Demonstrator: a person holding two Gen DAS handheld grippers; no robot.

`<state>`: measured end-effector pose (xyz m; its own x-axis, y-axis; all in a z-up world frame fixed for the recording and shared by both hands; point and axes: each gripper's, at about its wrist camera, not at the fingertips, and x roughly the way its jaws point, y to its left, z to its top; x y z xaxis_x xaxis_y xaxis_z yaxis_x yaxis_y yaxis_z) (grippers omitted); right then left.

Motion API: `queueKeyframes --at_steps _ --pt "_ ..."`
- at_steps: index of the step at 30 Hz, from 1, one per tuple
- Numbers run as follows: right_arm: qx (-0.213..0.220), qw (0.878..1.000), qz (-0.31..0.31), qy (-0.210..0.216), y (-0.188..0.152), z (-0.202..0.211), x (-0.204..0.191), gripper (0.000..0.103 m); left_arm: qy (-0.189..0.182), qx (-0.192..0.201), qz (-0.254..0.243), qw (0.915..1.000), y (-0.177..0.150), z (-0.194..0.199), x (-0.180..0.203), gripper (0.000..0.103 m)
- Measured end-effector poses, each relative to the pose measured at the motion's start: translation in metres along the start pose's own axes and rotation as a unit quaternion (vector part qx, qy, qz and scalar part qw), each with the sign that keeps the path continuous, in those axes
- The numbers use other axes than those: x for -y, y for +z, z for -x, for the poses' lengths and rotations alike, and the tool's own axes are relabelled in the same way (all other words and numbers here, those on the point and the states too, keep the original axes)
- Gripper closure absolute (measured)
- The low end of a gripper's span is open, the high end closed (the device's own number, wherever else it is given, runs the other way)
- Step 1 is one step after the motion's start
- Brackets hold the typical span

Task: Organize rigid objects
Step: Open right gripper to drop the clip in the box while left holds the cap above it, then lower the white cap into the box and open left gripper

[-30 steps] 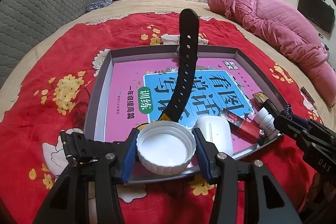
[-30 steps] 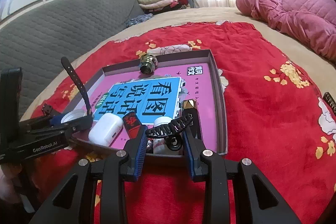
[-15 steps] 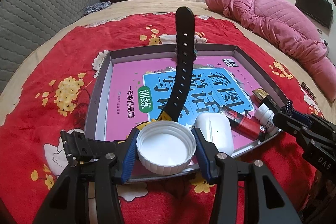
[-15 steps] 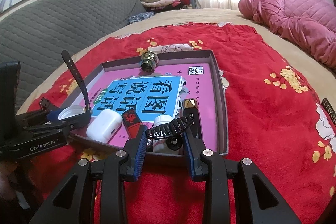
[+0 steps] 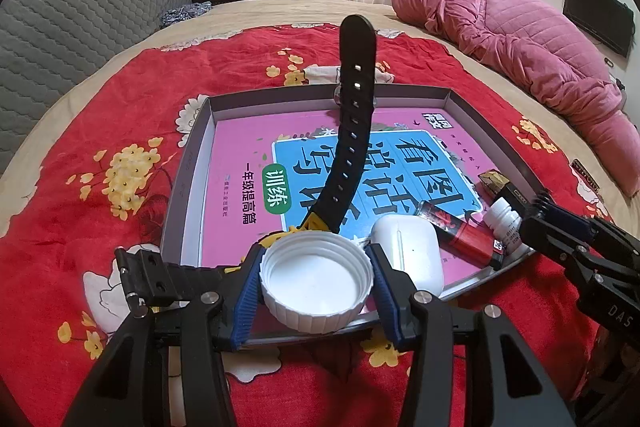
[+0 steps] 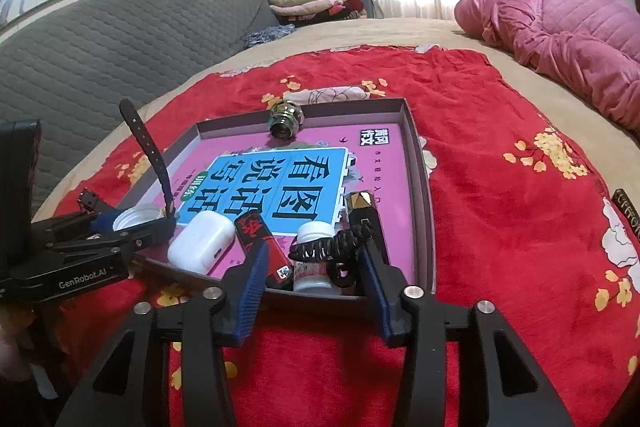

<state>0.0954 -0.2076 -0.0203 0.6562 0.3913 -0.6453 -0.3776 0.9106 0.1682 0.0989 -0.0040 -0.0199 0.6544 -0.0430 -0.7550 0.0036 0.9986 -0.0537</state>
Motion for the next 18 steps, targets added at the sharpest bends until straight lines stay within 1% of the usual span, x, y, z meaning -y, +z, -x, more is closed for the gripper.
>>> queueKeyframes --at_steps 13,18 --pt "0.018 1.0 -0.013 -0.014 0.0021 0.0071 0.0096 0.048 0.005 0.001 -0.007 1.0 -0.0001 0.0 0.0036 0.052" --pt "0.018 1.0 -0.015 -0.016 0.002 0.0068 0.0098 0.047 0.001 0.001 -0.009 1.0 0.0004 -0.0004 0.0052 0.049"
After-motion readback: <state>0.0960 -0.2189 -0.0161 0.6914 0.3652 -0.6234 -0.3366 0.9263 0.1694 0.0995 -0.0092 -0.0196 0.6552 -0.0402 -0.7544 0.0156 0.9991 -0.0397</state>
